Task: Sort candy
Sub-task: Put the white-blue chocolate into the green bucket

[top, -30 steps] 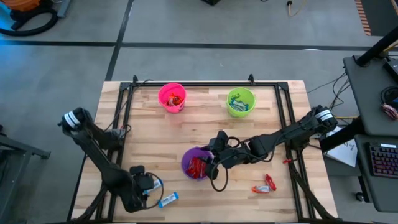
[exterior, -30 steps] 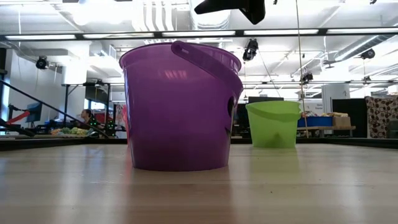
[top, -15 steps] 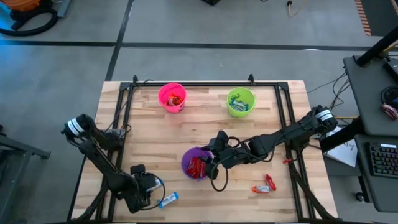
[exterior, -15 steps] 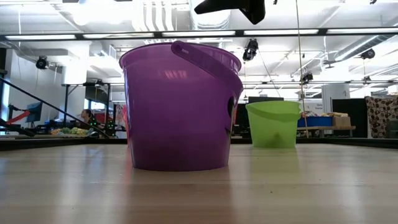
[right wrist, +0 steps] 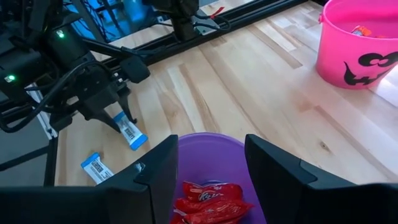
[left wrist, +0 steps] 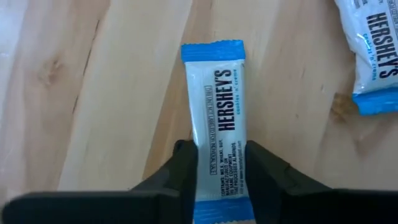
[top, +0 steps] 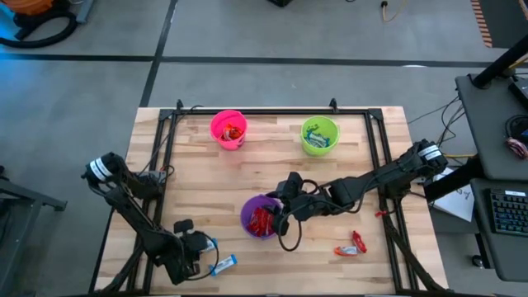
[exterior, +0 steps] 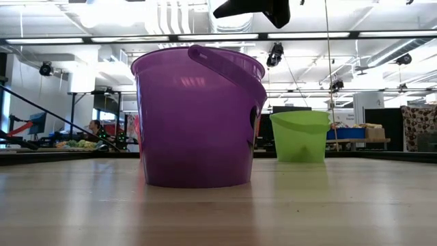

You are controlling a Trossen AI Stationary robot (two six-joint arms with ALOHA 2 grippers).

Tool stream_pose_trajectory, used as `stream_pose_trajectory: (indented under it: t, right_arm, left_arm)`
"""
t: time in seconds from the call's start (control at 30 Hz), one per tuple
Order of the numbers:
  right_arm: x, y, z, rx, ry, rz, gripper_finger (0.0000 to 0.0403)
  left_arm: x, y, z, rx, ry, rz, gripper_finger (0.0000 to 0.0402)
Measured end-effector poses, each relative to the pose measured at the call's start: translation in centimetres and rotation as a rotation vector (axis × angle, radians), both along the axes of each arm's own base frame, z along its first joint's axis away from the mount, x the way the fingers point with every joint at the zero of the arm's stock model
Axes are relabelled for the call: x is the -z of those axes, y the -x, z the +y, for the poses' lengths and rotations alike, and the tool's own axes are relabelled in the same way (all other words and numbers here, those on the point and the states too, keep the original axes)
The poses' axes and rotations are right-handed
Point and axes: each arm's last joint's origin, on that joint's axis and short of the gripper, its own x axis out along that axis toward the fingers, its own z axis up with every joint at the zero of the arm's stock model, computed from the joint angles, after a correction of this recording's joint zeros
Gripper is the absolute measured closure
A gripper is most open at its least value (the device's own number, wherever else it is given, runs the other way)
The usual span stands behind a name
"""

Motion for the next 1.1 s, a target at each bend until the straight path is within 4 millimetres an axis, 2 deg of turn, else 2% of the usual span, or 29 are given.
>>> stream_pose_trajectory:
  t: [0.07, 0.23, 0.33, 0.57, 0.73, 0.93, 1.1]
  right_arm:
    - [0.0, 0.0, -0.2, 0.0, 0.008, 0.002, 0.0225]
    - [0.0, -0.2, -0.5, 0.009, 0.008, 0.001, 0.0225]
    - [0.0, -0.2, -0.6, 0.011, 0.008, 0.001, 0.0225]
    - [0.0, -0.3, -0.9, 0.02, 0.007, 0.0, 0.0225]
    - [0.0, -0.4, -1.2, 0.028, 0.006, 0.0, 0.0225]
    - [0.0, -0.4, -1.3, 0.032, 0.007, -0.001, 0.0225]
    - [0.0, -0.4, -1.3, 0.032, 0.007, 0.0, 0.0227]
  left_arm:
    - [-0.1, 0.0, 0.1, -0.001, -0.003, -0.005, 0.0335]
    - [-1.0, 0.2, 0.5, 0.02, -0.006, -0.016, 0.0338]
    - [-2.5, 0.5, 1.0, 0.044, 0.016, -0.044, 0.0367]
    - [-6.9, 1.8, 3.3, 0.042, 0.023, -0.155, 0.0399]
    - [-9.2, 2.5, 4.7, 0.022, 0.053, -0.241, 0.0396]
    - [-8.6, 2.5, 4.7, 0.034, 0.08, -0.267, 0.0367]
    - [-6.3, 2.2, 4.0, 0.05, 0.102, -0.265, 0.0298]
